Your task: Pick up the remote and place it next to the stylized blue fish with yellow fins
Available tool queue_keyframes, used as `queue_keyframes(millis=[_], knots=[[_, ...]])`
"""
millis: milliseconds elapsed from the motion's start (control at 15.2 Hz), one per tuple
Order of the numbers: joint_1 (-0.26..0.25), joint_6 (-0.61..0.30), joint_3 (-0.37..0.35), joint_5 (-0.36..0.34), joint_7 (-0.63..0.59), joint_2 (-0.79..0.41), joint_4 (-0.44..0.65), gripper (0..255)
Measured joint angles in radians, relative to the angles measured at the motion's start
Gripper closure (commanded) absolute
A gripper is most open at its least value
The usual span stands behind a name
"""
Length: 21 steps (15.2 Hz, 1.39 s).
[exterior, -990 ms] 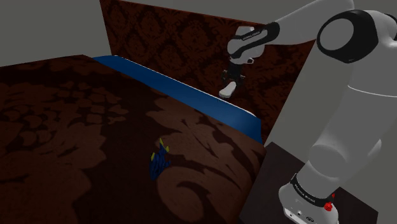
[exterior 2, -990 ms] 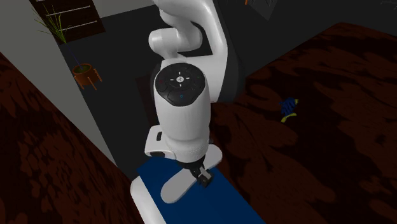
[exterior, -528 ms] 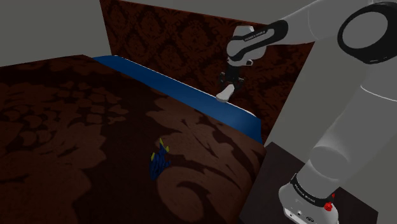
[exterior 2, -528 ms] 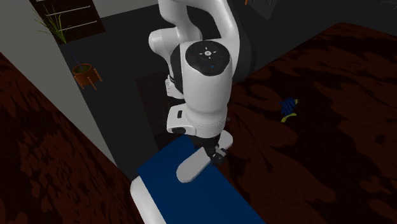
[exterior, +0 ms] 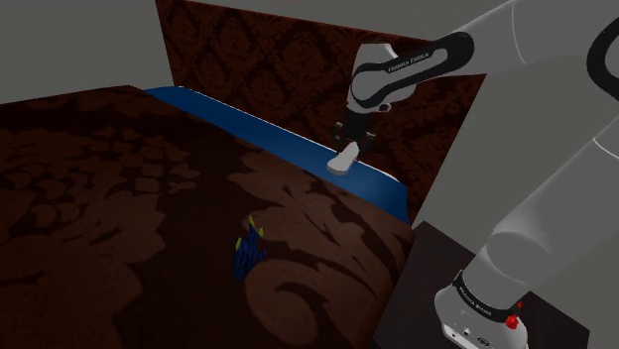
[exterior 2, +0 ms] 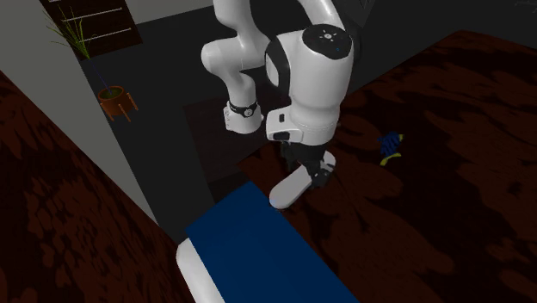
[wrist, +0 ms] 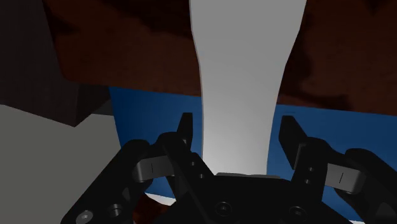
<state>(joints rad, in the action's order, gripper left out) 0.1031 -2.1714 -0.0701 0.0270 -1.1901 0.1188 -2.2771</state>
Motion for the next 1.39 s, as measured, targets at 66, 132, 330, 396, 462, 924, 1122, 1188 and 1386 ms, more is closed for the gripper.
queue_keyframes(millis=[66,132,330,396,462,924,1122,1188,1386], knots=[[-0.01,-0.007,-0.012,0.003,-0.02,0.012,-0.019,255],[-0.02,-0.008,-0.024,0.007,-0.039,0.037,-0.045,255],[-0.053,-0.008,-0.065,0.021,-0.103,0.079,-0.084,255],[-0.064,-0.005,-0.078,0.027,-0.124,0.097,-0.099,255],[-0.076,-0.01,-0.094,0.031,-0.148,0.102,-0.108,255],[-0.161,-0.011,-0.203,0.082,-0.306,0.185,-0.183,255],[-0.199,-0.003,-0.255,0.104,-0.38,0.203,-0.19,255],[-0.21,-0.002,-0.271,0.111,-0.403,0.207,-0.191,255],[-0.248,0.003,-0.326,0.133,-0.48,0.219,-0.192,255]])
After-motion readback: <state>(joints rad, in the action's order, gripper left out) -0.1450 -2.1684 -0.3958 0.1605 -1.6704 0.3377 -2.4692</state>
